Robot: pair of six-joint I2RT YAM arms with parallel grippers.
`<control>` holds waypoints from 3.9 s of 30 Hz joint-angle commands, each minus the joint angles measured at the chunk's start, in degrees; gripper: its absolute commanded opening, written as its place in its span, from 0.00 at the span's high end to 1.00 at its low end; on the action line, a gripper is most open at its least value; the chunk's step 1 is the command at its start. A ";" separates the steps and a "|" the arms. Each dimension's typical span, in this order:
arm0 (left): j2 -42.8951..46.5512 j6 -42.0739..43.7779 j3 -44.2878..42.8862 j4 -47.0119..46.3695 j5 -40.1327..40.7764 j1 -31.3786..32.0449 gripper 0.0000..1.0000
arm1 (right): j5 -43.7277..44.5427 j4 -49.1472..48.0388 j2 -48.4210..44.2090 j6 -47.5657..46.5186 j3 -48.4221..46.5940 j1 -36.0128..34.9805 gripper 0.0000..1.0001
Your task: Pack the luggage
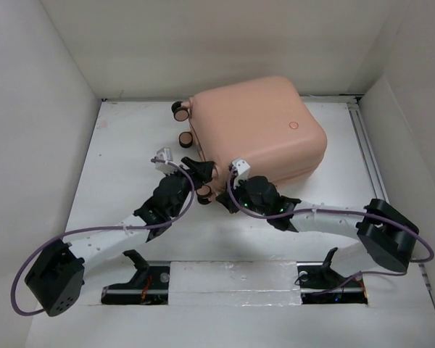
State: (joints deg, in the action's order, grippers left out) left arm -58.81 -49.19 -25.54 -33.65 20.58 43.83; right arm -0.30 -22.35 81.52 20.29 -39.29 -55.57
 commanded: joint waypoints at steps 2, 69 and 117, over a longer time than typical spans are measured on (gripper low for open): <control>-0.61 -3.55 -5.66 -6.87 -18.66 9.87 1.00 | -1.06 -15.19 1.55 5.46 -0.62 -1.99 1.00; -38.97 -22.54 -24.75 -29.98 -32.45 -37.24 1.00 | 0.50 3.01 -21.66 5.37 9.05 4.47 1.00; -43.05 -23.94 -29.82 -23.13 -34.82 -34.25 0.15 | -19.22 11.37 -36.52 1.77 17.75 30.97 0.75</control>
State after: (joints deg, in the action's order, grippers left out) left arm -101.21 -70.78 -52.31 -52.25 -14.72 9.39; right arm -17.87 -6.46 44.31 22.87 -21.37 -23.42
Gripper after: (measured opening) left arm 0.855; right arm 0.251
